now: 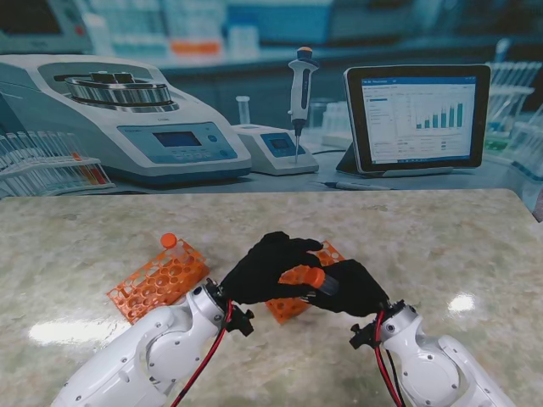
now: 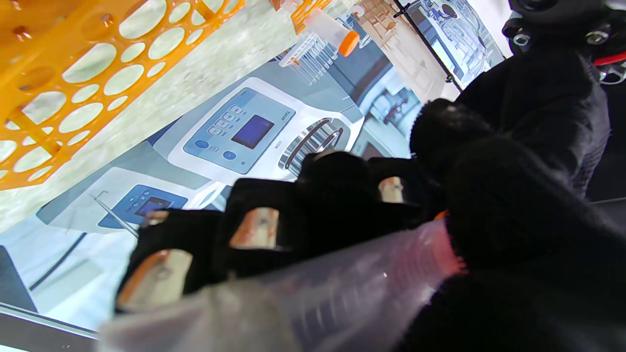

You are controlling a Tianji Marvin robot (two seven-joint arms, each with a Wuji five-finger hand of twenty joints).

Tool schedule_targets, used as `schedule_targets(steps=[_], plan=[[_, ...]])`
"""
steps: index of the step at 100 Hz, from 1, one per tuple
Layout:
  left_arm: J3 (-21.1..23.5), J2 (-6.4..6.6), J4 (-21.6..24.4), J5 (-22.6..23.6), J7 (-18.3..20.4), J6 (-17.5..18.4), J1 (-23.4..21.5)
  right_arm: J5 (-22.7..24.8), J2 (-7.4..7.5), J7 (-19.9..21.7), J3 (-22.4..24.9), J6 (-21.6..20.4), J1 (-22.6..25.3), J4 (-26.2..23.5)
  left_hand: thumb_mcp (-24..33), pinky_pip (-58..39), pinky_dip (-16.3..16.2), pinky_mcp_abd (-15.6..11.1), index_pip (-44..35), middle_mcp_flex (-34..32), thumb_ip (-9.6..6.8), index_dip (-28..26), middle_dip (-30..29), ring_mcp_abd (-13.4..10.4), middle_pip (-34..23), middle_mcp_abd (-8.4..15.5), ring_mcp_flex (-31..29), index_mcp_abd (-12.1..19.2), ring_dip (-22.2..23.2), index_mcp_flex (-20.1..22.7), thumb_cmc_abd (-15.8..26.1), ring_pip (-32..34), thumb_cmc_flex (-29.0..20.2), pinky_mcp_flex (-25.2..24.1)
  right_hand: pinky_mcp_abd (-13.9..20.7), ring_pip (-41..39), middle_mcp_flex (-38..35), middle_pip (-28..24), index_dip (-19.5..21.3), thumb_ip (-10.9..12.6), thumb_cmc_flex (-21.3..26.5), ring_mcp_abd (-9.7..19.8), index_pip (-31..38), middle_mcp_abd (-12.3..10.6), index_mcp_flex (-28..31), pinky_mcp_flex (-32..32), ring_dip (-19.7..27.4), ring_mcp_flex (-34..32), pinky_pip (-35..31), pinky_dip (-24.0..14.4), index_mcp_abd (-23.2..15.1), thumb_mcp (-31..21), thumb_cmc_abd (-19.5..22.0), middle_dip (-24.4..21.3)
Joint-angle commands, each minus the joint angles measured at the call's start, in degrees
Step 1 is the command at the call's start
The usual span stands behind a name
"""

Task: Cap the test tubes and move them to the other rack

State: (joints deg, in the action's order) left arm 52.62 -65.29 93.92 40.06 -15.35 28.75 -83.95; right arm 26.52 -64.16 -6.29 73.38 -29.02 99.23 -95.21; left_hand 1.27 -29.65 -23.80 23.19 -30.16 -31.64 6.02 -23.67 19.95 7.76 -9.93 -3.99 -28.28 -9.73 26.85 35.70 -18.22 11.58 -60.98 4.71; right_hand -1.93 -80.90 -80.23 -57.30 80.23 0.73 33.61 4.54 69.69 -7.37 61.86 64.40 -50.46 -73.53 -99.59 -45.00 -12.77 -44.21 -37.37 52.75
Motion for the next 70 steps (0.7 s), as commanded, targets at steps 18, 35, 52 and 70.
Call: schedule_targets(steps=[18,35,52,70], plan=[[-0.76,-0.24,-0.72,1.80,-0.97,0.49,0.51,-0.06,-0.24,0.17,-0.23,0.03,0.52,-0.63,26.94,-0.87,0.35,0.56,-0.74,-0.37,-3.98,1.11,-1.18,-1.49,0.82,1.36,-1.16,15.20,0.02,7.01,1.73,0.02,-12.98,-0.20,4.71,-11.40,-2.28,0.05,1.22,-1.46,2.61,4.93,2.59,-0.18,1.26,4.36,-4.03,-2.18,-15.43,-2.35,-2.78,0.41,0.66,0.99],[-1.10,-0.25,-1.31,2.18,-1.29,0.90,0.80,-0.11,-0.22,0.31,-0.25,0.08,0.49,-0.59,29.92,-1.29,0.45,0.17,-0.01,0.10,-3.30,2.01,-1.80,-1.74,1.11,1.73,-0.72,18.18,-0.14,5.23,0.29,-0.11,-12.99,-0.36,4.71,-11.40,-2.28,0.10,1.22,-1.47,2.60,4.93,2.58,-0.17,1.27,4.36,-4.03,-2.18,-15.43,-2.35,-2.78,0.47,0.63,0.97],[-0.93,-0.28,-1.46,2.76,-2.00,1.50,0.67,-0.02,-0.21,0.26,-0.24,-0.10,0.50,-0.61,30.75,-1.33,0.58,-0.19,0.72,1.09,-2.97,2.85,-2.31,-1.81,1.43,2.07,-0.08,19.93,-0.35,2.64,-0.23,-0.35,-12.98,-0.83,4.71,-11.40,-2.28,0.09,1.23,-1.47,2.57,4.93,2.58,-0.21,1.27,4.36,-4.03,-2.18,-15.43,-2.35,-2.78,0.48,0.67,0.98],[-0.93,-0.44,-1.63,2.68,-2.63,1.78,0.66,-0.18,-0.20,0.41,-0.49,0.09,0.22,-0.40,31.27,-1.52,0.54,-0.26,2.05,1.58,-2.85,3.99,-2.64,-1.85,1.40,2.22,0.35,20.79,-0.43,0.54,-0.57,-0.41,-12.99,-1.06,4.71,-11.40,-2.29,0.08,1.23,-1.47,2.61,4.93,2.58,-0.15,1.28,4.36,-4.03,-2.18,-15.43,-2.35,-2.77,0.46,0.60,0.98]])
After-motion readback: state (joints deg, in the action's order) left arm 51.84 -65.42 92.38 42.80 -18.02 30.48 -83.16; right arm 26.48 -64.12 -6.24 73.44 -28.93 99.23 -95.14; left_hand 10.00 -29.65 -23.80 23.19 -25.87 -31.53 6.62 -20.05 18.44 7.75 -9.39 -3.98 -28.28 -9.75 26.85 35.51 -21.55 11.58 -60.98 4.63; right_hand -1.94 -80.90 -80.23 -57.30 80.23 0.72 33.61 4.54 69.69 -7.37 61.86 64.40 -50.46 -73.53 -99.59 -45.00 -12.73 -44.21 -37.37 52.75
